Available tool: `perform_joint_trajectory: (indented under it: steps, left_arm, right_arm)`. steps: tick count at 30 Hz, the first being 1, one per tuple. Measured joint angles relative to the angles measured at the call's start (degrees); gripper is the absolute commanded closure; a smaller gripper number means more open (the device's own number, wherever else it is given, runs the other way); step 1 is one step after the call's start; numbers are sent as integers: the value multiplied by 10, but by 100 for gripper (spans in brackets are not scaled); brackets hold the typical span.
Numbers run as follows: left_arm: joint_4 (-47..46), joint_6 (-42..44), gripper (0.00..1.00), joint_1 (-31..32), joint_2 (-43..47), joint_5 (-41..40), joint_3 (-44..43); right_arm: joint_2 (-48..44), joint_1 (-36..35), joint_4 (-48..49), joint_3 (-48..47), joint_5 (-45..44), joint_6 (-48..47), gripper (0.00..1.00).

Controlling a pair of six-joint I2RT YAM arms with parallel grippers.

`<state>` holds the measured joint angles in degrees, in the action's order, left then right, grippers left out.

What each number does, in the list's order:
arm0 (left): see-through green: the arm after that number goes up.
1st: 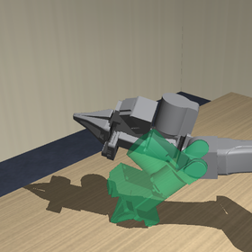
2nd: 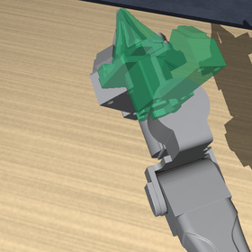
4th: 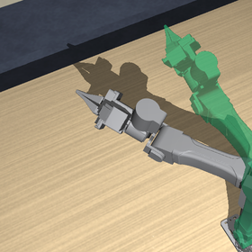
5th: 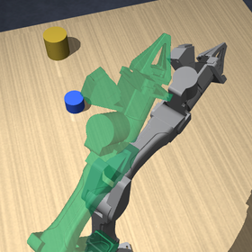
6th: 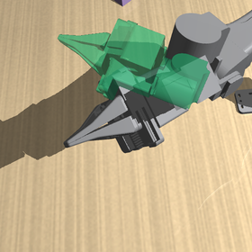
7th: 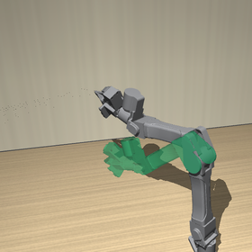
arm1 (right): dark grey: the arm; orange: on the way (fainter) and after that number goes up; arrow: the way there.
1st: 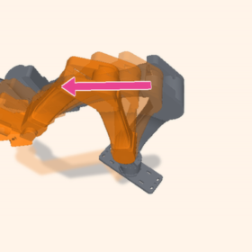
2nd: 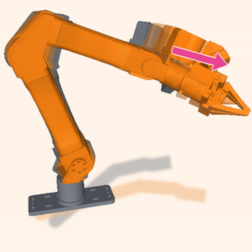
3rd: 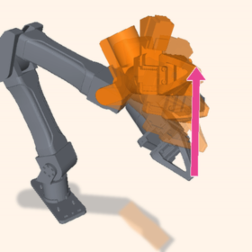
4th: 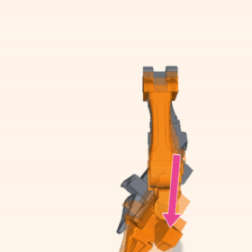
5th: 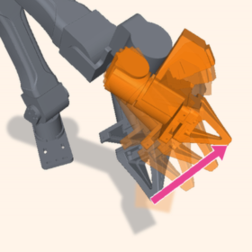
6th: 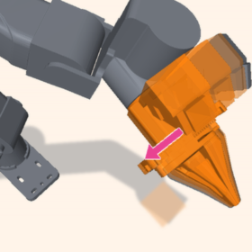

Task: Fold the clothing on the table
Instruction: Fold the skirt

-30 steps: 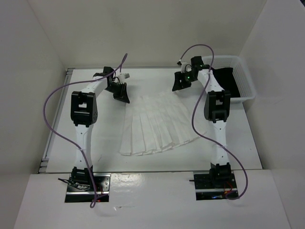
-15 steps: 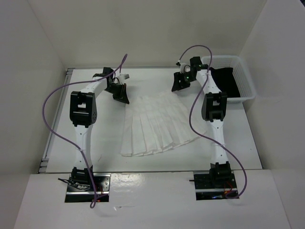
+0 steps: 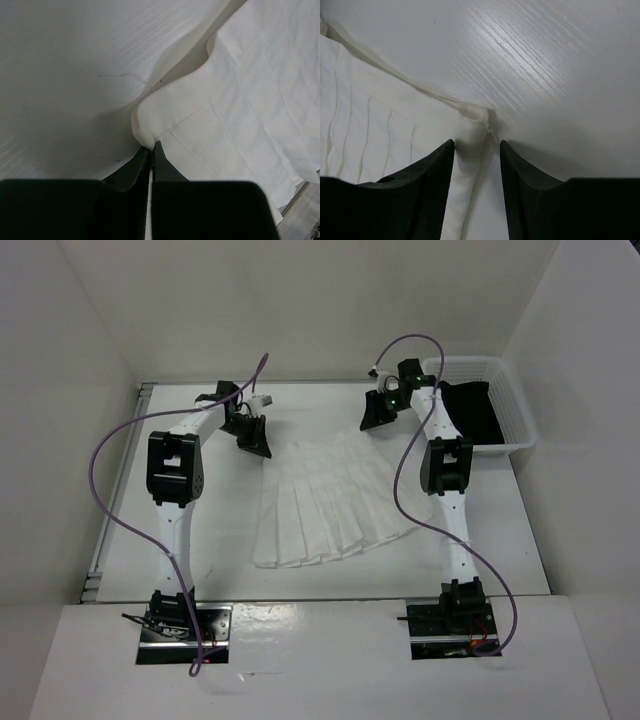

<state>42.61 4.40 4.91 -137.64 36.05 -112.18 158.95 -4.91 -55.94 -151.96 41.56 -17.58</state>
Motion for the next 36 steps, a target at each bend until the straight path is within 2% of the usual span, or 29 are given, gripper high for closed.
perform_joint_trajectory:
  steps: [9,12,16,17,20,25,30,36]
  left_arm:
    - [1,0,98,2,0,-2,0]
    - [3,2,98,3,0,-2,-1]
    - [10,2,98,5,0,-2,-3]
    - [12,2,98,6,0,-4,-4]
    - [19,4,98,8,-1,-12,-11]
    - [41,16,98,13,-14,-39,-48]
    - [76,18,98,13,-68,-60,-163]
    - [142,19,99,7,-184,-71,-428]
  right_arm:
    - [15,-14,-12,-23,12,-3,57]
    - [21,-23,-15,-34,11,-3,61]
    - [25,-30,-17,-36,9,-5,77]
    - [26,-31,-17,-38,9,-5,84]
    - [27,-32,-22,-42,0,-3,92]
    - [27,-32,-29,-46,-17,0,97]
    - [16,-32,-29,-43,-58,8,100]
    - [-28,-34,-17,-24,-118,31,100]
